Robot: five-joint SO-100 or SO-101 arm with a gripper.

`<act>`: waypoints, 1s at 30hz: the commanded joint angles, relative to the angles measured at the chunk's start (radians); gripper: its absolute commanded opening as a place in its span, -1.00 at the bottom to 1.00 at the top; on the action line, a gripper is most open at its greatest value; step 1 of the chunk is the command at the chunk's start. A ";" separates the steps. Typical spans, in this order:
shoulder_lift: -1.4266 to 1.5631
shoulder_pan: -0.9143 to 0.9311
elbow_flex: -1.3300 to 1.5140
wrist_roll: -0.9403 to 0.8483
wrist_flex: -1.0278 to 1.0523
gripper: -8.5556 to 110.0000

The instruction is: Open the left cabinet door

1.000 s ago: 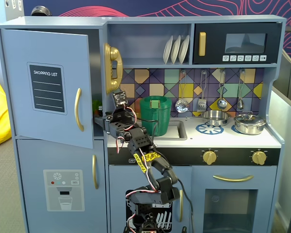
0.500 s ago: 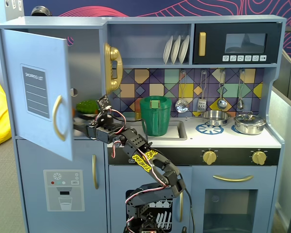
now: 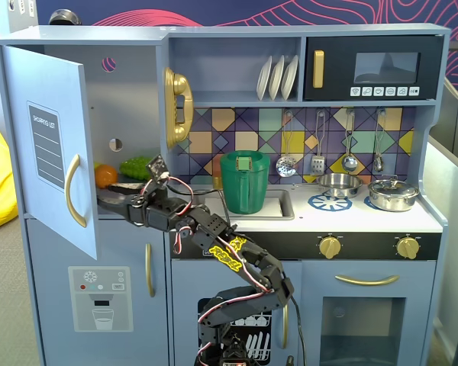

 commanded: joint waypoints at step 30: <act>0.402 1.075 0.762 0.387 0.670 -0.86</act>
